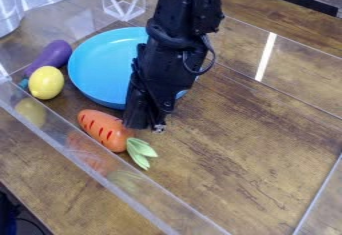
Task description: Move the carrot to the left side
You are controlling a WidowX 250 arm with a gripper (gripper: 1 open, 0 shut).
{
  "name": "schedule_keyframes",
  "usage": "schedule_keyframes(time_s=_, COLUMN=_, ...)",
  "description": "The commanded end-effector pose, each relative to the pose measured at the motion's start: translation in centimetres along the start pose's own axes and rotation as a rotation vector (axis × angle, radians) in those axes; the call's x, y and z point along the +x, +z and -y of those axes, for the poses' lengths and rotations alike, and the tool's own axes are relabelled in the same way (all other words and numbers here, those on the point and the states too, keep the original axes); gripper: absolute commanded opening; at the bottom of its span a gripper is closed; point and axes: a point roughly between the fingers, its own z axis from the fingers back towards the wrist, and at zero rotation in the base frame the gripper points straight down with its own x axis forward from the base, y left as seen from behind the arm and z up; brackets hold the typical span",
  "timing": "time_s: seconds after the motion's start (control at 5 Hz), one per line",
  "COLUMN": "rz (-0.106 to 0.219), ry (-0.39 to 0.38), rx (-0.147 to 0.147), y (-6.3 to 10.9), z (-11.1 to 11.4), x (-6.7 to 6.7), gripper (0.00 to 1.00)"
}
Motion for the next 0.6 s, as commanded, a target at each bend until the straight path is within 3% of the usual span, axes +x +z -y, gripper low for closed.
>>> schedule_keyframes(time_s=0.0, rz=0.067, ry=-0.001, rx=0.049, y=2.39, z=-0.53, x=0.34, gripper=0.0)
schedule_keyframes(time_s=0.4, rz=0.056, ry=-0.009, rx=0.059, y=2.59, z=-0.73, x=0.26, gripper=0.0)
